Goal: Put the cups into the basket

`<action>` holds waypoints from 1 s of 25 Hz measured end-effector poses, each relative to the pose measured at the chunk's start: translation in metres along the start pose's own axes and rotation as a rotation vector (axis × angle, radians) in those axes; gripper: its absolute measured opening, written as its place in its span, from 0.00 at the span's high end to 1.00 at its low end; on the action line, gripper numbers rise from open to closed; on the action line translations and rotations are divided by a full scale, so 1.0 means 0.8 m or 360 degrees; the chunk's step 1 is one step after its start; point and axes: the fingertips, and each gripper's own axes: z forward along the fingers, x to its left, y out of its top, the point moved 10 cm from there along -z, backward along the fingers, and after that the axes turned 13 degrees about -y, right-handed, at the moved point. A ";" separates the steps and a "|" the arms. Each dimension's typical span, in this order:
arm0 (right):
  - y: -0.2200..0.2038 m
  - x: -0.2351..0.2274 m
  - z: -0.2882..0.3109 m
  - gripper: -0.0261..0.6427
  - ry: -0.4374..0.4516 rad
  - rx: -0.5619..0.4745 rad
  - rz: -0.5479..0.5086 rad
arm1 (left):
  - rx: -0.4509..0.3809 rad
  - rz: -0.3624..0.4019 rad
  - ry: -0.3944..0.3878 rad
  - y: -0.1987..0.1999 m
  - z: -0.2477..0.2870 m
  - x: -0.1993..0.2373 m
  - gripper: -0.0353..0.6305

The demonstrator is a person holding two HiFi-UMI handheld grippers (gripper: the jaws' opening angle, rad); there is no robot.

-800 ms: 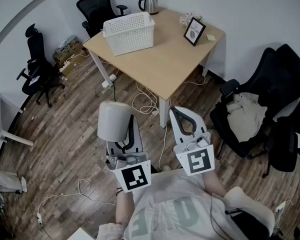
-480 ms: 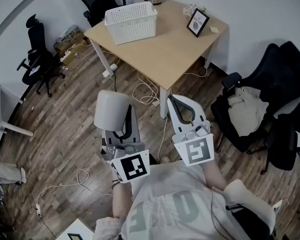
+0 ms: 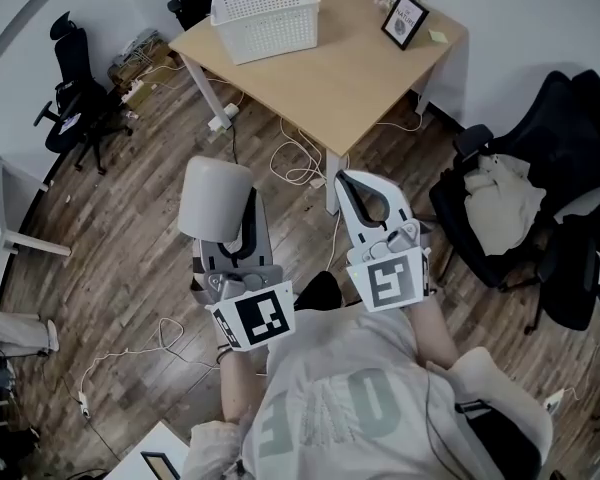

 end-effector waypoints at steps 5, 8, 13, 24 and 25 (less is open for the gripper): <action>-0.002 0.008 0.010 0.96 0.0024 0.0025 -0.0008 | -0.0046 0.0025 -0.0064 -0.012 0.008 0.008 0.87; -0.006 0.013 0.022 0.96 0.0057 0.0051 -0.0027 | -0.0060 -0.0060 -0.0043 -0.025 0.017 0.017 0.87; -0.014 0.023 0.055 0.96 0.0060 0.0109 -0.0093 | -0.0046 -0.0103 -0.0035 -0.056 0.042 0.039 0.87; -0.015 0.051 0.186 0.96 0.0020 0.0126 -0.0026 | -0.0111 -0.0048 -0.0080 -0.127 0.130 0.138 0.87; -0.012 0.054 0.204 0.96 0.0014 0.0128 -0.0035 | -0.0119 -0.0046 -0.0081 -0.134 0.141 0.151 0.87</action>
